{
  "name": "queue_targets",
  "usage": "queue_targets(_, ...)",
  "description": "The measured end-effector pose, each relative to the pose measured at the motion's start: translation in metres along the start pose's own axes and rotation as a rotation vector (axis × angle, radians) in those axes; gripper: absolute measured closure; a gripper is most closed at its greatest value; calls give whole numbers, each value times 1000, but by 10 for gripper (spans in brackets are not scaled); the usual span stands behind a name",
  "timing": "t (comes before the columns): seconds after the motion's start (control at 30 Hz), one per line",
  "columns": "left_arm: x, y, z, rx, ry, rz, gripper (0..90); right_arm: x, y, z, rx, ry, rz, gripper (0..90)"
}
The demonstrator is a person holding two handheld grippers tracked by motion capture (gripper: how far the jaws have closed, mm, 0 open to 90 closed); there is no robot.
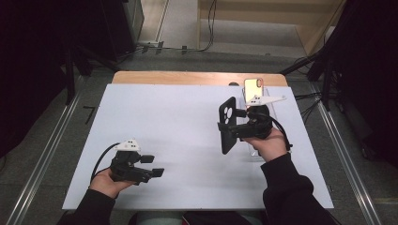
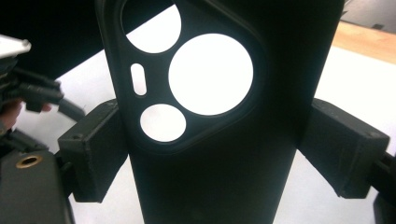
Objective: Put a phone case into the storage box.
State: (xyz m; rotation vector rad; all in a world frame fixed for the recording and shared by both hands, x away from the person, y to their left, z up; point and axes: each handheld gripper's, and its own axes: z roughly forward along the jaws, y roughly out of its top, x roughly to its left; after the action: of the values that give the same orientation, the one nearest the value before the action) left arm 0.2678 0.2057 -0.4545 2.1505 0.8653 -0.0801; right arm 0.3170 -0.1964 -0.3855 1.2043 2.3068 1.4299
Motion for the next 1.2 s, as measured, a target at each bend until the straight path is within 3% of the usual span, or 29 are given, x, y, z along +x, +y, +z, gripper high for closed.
queue_targets(0.17, -1, -3, -3, -13, 4, -18, 284, -10, 6, -10, -41, -24, 27, 114)
queue_targets(0.7, 1, -7, -9, -36, 19, -48, 284, -47, 14, -48, -143, -180, 117, 115)
queue_targets(0.97, -1, -7, -8, -33, 24, -57, 284, -60, 10, -55, -163, -236, 141, 114)
queue_targets(1.2, -3, -6, -5, -17, 21, -48, 284, -70, 3, -54, -166, -326, 161, 115)
